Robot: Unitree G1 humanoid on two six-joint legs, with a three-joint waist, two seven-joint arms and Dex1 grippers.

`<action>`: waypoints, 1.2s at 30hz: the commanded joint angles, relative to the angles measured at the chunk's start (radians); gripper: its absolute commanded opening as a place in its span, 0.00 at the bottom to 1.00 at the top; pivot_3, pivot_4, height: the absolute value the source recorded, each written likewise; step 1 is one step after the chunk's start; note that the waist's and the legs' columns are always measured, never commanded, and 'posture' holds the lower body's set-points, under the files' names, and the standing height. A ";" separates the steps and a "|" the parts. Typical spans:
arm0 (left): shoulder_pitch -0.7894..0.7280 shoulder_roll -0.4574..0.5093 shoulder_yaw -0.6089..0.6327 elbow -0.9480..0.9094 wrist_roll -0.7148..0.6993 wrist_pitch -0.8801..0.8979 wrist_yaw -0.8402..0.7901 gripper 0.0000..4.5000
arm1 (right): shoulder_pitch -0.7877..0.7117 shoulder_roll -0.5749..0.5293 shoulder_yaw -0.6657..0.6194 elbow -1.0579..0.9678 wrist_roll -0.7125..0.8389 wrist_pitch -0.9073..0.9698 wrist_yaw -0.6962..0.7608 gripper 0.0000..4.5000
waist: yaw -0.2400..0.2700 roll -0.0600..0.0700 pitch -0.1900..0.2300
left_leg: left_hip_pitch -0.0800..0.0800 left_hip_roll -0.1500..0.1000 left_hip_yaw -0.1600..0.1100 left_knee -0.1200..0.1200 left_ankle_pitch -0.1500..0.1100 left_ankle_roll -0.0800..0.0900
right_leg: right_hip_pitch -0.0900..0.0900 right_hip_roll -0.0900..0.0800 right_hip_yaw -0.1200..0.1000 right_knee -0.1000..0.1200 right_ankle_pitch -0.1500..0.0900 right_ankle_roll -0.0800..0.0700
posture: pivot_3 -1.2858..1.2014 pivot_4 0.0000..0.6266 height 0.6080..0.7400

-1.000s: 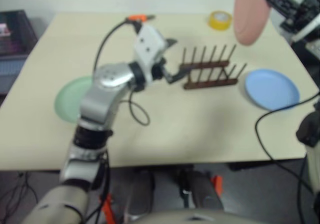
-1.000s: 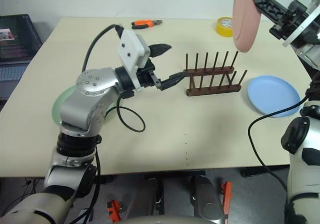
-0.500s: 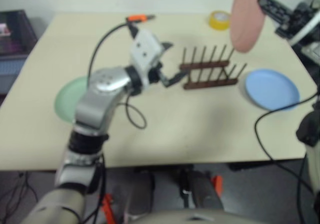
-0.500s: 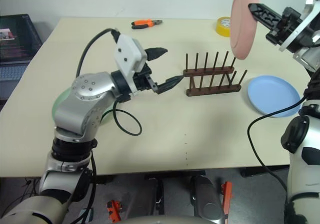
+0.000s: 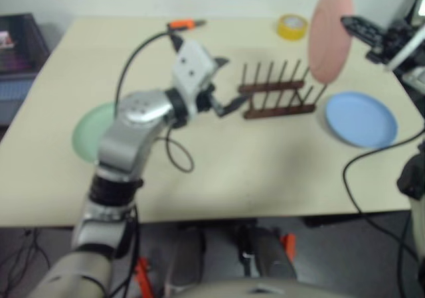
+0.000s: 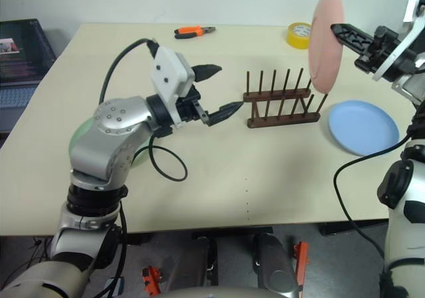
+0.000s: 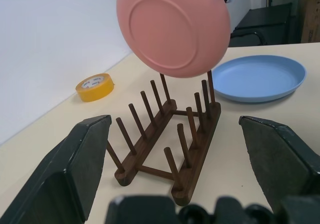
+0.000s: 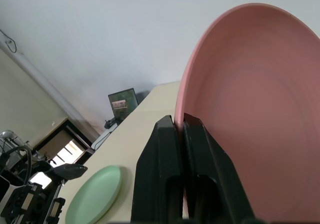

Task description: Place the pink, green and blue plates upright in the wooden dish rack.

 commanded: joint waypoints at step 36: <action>0.000 0.003 0.018 -0.055 -0.005 0.005 0.014 1.00 | -0.010 -0.029 0.019 -0.080 -0.006 0.079 0.088 0.00 | 0.000 0.000 0.000 | 0.001 0.000 0.000 0.000 0.000 0.000 | 0.000 0.000 0.000 0.000 0.000 0.000 | 0.52 0.24 1.00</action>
